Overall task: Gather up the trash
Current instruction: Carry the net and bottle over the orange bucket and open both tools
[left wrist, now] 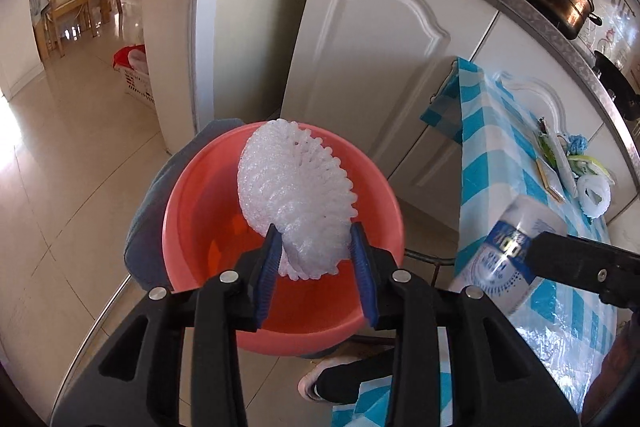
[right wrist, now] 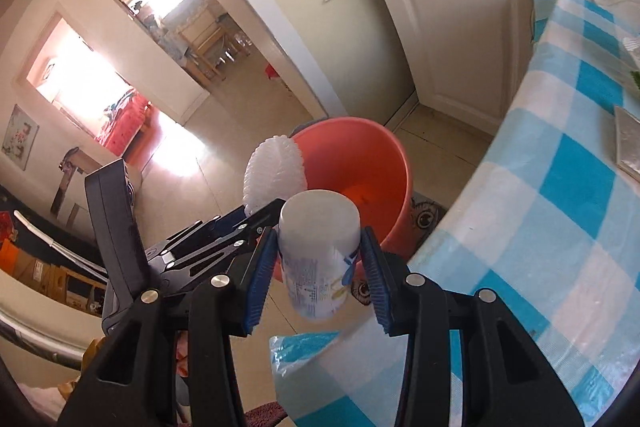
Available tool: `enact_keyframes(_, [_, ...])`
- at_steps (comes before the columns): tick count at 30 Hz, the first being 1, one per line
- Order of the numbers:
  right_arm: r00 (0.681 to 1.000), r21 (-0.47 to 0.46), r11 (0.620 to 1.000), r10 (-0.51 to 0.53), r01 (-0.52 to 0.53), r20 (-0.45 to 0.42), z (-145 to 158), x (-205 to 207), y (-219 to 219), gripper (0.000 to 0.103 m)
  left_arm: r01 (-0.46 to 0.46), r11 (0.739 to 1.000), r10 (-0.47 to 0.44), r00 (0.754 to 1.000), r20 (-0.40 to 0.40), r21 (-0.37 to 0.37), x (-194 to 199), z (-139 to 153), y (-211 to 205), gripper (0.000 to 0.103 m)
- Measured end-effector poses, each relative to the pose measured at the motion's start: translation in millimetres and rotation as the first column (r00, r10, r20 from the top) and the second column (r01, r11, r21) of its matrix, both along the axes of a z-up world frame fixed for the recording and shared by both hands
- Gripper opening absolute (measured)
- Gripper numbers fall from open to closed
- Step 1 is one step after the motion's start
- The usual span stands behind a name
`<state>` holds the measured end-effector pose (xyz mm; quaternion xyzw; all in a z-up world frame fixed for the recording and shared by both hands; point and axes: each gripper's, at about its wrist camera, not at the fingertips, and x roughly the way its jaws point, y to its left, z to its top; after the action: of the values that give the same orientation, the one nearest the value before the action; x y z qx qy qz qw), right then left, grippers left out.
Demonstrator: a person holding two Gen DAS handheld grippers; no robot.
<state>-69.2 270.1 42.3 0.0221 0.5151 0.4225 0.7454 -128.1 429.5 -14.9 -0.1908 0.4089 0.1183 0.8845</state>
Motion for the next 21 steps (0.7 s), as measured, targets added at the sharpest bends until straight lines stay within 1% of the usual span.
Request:
enact_keyframes(2, [1.0,-0.033,0.999,0.013,-0.013,-0.005,-8.3,3.5,17.8,0.044,0.0,1.0,-0.001,1.0,-0.02,-0.015,2.9,-11.9,5.2,0.037])
enact_keyframes(5, [1.0,-0.059,0.998,0.024,-0.024,-0.004,-15.4,6.5,36.3,0.044,0.009,0.999,-0.011,0.999,-0.047,-0.039,8.6,-27.1,8.9,0.037])
enact_keyframes(7, [1.0,-0.08,0.996,0.027,-0.027,-0.004,-18.5,7.8,45.2,0.044,0.019,0.999,-0.021,0.998,-0.064,-0.031,10.0,-34.9,9.2,0.041])
enact_keyframes(10, [0.999,-0.108,0.994,0.031,-0.03,0.007,-23.9,10.8,55.3,0.044,0.016,0.999,-0.02,0.997,-0.077,-0.051,11.8,-44.9,12.6,0.046])
enact_keyframes(12, [1.0,-0.12,0.992,0.028,-0.027,0.01,-28.1,10.4,56.0,0.044,0.008,0.998,-0.013,0.996,-0.089,-0.055,13.1,-50.2,15.2,0.051])
enact_keyframes(14, [1.0,-0.121,0.992,0.021,-0.019,0.013,-30.2,10.8,59.9,0.044,0.009,0.998,-0.015,0.996,-0.093,-0.059,13.0,-53.5,17.5,0.052])
enact_keyframes(19, [1.0,-0.124,0.992,-0.001,0.001,-0.001,-37.2,16.6,55.0,0.044,-0.003,0.997,-0.004,0.996,-0.094,-0.077,12.5,-57.0,23.4,0.063])
enact_keyframes(21, [1.0,-0.13,0.991,-0.008,0.008,0.003,-39.0,18.7,54.2,0.044,-0.016,0.996,0.008,0.996,-0.089,-0.082,11.8,-56.9,26.6,0.077])
